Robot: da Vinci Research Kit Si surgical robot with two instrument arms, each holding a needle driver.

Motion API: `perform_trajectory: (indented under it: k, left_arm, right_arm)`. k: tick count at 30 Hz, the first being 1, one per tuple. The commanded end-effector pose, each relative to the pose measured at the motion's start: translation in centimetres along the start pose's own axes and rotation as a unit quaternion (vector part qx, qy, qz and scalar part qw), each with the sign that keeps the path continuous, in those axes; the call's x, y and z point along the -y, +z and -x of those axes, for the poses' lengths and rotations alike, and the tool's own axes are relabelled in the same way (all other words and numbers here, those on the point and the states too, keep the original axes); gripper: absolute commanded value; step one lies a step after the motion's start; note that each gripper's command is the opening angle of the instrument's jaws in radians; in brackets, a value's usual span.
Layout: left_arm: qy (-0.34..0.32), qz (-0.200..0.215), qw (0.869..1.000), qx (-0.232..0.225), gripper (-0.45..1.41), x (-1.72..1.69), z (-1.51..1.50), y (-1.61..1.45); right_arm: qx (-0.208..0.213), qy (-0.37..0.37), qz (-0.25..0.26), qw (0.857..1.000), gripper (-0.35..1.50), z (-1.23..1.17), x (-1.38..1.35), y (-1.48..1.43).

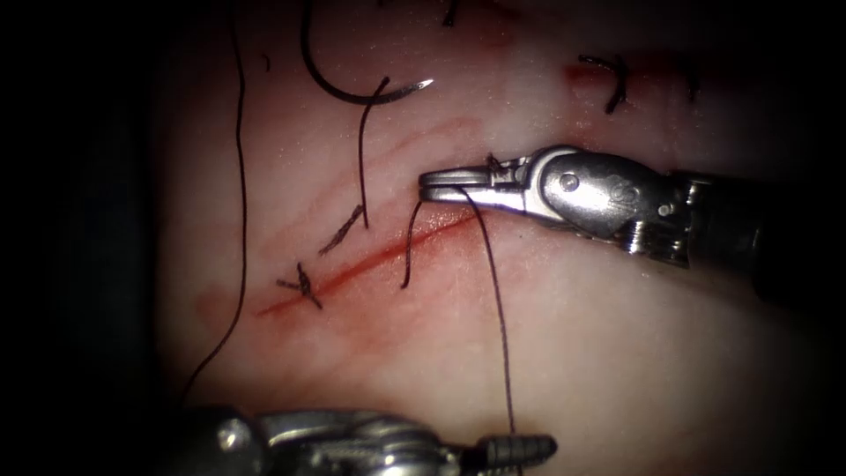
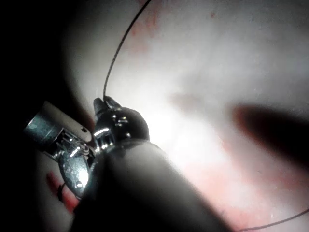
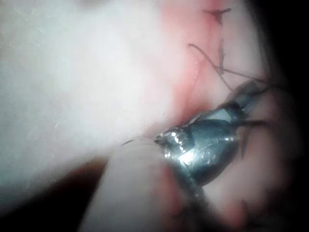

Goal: Wound Closure
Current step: Use the right gripper to grab the suture and hand off a longer length to the left gripper, then loop the suture two times counter clockwise around the right needle driver.

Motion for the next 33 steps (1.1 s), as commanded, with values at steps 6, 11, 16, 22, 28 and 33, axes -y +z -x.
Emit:
perform_trajectory:
  k: [6,11,16,22,28,33]
  left_arm:
    - [-0.054,0.004,0.998,0.02,-0.35,0.12,0.18,-0.17]
    - [-0.081,0.018,0.996,0.026,-0.35,0.14,0.26,-0.23]
    - [-0.059,0.033,0.997,0.025,-0.35,0.05,0.32,-0.54]
    - [-0.049,0.055,0.996,0.05,-0.35,-0.12,0.44,-0.97]
    - [-0.02,0.082,0.993,0.088,-0.35,-0.26,0.58,-1.23]
    - [-0.002,0.093,0.991,0.098,-0.35,-0.26,0.6,-1.23]
  right_arm:
    - [0.0,0.001,0.0,1.0,-0.35,-0.06,0.01,0.08]
    - [-0.001,0.008,-0.001,1.0,-0.35,-0.12,0.06,0.07]
    - [-0.003,0.011,-0.008,1.0,0.76,-0.28,0.3,-0.03]
    - [-0.007,0.042,-0.013,0.999,1.21,-0.5,0.3,-0.17]
    - [-0.008,0.082,-0.014,0.996,1.36,-0.81,0.12,-0.37]
    - [-0.02,0.046,-0.04,0.998,-0.35,-0.94,-0.2,-0.37]
